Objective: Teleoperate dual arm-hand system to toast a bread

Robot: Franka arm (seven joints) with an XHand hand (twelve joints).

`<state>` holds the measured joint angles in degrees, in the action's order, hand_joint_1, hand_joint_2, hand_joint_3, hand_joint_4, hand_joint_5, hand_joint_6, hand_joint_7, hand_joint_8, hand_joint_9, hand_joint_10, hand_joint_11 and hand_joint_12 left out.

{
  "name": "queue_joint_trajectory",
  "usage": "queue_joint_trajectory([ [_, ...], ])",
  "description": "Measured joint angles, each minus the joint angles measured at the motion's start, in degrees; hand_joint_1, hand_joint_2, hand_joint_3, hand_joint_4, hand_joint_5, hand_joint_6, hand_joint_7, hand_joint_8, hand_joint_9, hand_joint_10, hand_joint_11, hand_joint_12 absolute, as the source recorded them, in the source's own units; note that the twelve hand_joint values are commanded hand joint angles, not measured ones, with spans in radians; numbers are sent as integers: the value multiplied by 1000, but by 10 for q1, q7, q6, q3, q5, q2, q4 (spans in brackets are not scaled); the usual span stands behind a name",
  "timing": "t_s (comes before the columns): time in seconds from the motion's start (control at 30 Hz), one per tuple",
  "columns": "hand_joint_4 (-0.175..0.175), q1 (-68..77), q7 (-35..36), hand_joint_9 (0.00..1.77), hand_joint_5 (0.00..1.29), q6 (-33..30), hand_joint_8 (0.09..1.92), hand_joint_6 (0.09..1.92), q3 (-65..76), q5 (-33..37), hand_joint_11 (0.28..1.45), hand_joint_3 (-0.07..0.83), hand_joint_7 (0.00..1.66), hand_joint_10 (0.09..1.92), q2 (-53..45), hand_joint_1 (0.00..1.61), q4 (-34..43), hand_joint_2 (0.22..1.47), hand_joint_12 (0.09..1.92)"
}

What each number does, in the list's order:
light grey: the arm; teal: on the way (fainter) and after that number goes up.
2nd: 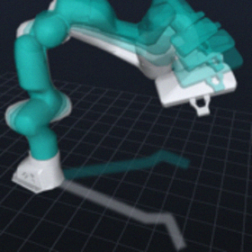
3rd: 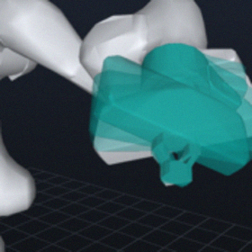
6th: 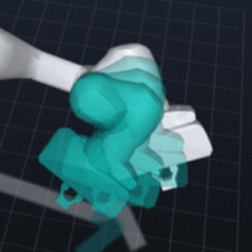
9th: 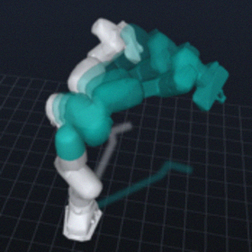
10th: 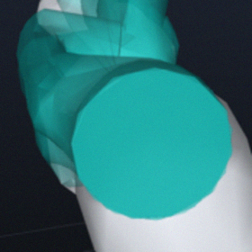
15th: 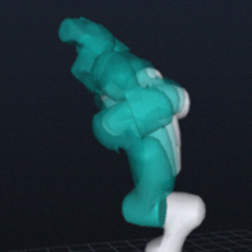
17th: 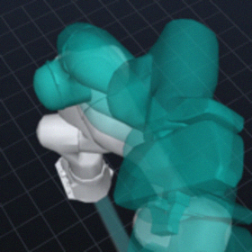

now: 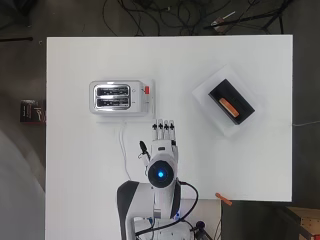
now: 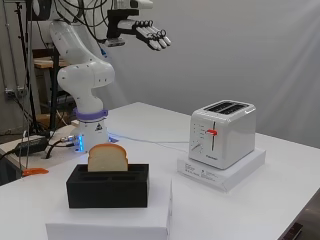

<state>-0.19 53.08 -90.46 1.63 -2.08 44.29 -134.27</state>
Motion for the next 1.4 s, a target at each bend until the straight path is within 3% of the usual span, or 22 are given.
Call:
queue_joint_trajectory([
  [0.2, -103, -9, 31, 556, 304, 0, 87, 87, 51, -53, 495, 2, 440, 87, -30, 253, 23, 1253, 87],
  [0.53, -112, -15, 17, 617, 310, -2, 87, 87, 69, -46, 517, -7, 466, 87, -53, 270, 35, 1228, 87],
  [0.7, -103, -18, 11, 643, 354, 2, 87, 87, 99, -45, 509, -12, 508, 87, -151, 266, 99, 1166, 87],
  [0.93, -98, -30, 83, 633, 380, -12, 87, 87, 170, -56, 474, -14, 525, 87, -321, 259, 207, 1116, 87],
  [1.2, -66, -44, 138, 577, 433, -21, 87, 87, 221, -42, 429, -12, 509, 87, -400, 255, 254, 1089, 87],
  [1.4, -79, -9, 155, 530, 382, -15, 87, 87, 276, -27, 404, -16, 478, 87, -464, 226, 292, 1051, 87],
])
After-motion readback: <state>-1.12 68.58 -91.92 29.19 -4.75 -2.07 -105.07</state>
